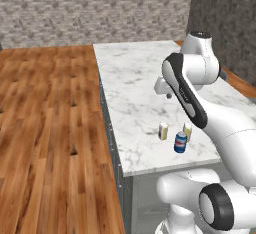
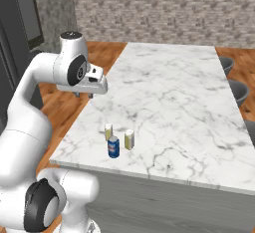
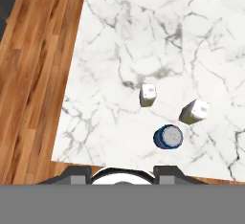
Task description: Pick the boxed drink, boxed drink, can from the counter and place them in the open cabinet.
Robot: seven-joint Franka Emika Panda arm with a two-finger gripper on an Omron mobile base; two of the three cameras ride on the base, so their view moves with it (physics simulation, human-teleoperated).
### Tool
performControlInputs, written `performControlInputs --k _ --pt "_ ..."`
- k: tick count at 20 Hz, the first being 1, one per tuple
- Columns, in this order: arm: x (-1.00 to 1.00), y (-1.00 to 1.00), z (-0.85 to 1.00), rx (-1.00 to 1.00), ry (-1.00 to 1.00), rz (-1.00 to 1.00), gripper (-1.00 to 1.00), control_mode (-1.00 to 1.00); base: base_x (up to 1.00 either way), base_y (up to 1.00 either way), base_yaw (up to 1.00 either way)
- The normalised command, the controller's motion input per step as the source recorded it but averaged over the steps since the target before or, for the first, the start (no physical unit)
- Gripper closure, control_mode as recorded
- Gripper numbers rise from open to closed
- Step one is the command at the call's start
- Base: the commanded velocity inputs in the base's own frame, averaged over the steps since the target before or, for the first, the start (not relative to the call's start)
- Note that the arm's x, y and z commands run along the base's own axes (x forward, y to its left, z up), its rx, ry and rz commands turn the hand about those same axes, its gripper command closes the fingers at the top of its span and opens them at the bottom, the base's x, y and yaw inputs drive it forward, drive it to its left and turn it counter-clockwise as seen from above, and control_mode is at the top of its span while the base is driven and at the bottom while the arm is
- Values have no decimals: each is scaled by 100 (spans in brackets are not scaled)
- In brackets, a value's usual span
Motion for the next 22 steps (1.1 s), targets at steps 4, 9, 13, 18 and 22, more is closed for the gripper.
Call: performControlInputs --k 4,9,13,18,22 --pt "0 0 -2 0 0 0 -100 -100 0 0 0" --pt "0 0 -26 0 0 0 -100 -100 0 0 0" --pt "0 0 -25 0 0 0 -100 -100 0 0 0" --pt "-10 -3 -23 0 0 0 -100 -100 0 0 0" --pt "-25 -17 -23 0 0 -3 -100 -100 0 0 0"
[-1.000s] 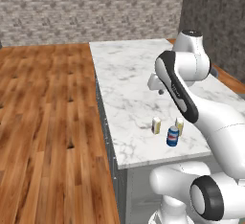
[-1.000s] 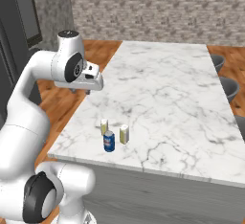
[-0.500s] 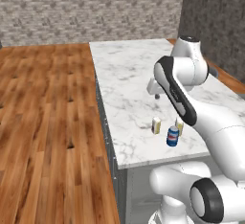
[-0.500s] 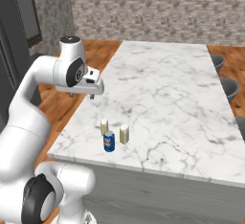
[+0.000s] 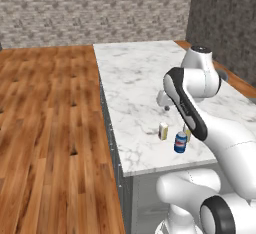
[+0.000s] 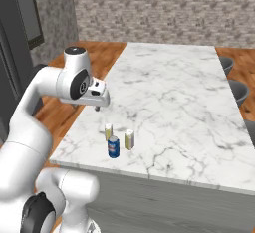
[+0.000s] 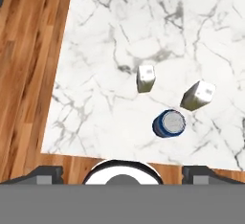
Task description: Pick the boxed drink, boxed drink, can from the counter and place them in the open cabinet.
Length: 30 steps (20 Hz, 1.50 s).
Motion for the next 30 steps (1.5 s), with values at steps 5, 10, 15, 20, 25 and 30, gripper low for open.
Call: performControlInputs --k 5,10,15,20,25,30 --pt "-4 -36 -21 0 0 -12 -100 -100 0 0 0" --pt "0 -34 -26 0 0 -11 -100 -100 0 0 0" --pt "0 -33 -40 0 0 -7 -100 -100 0 0 0" --pt "0 -12 -41 0 0 -3 -100 -100 0 0 0" --pt "12 0 -40 -1 0 -5 -100 -100 0 0 0" --pt "10 0 -35 -1 0 -7 -100 -100 0 0 0"
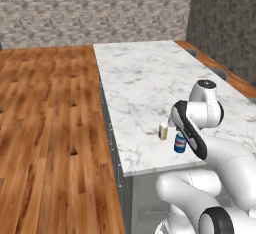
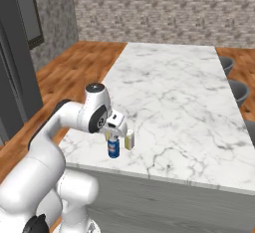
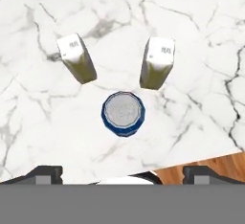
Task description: Pick the boxed drink, boxed drink, can from the counter and place them in the open cabinet.
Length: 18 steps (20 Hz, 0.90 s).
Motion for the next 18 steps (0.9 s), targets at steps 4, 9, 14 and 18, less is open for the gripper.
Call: performControlInputs --k 4,9,14,18 --pt "4 0 -36 0 0 -7 -100 -100 0 0 0" --pt "0 0 -37 0 0 -6 -100 -100 0 0 0" --pt "3 -1 -39 0 0 -4 -100 -100 0 0 0" --pt "16 -7 -24 0 0 -5 -100 -100 0 0 0"
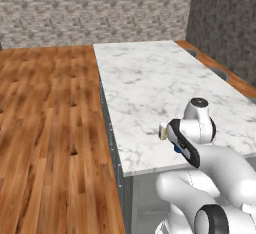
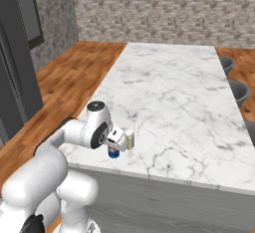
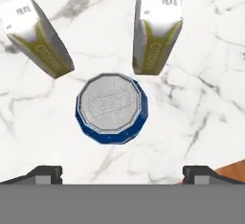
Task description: Pick the boxed drink, boxed drink, can from the counter and place them in the open cabinet.
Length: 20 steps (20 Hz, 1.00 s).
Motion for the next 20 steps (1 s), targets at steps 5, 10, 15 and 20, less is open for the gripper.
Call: performControlInputs --k 5,10,15,20 --pt "31 -8 -18 0 1 -4 -100 -100 0 0 0" --pt "31 -5 -17 0 2 -2 -100 -100 0 0 0" --pt "19 0 -23 0 1 0 -100 -100 0 0 0" --pt "5 0 -18 0 6 0 -100 -100 0 0 0"
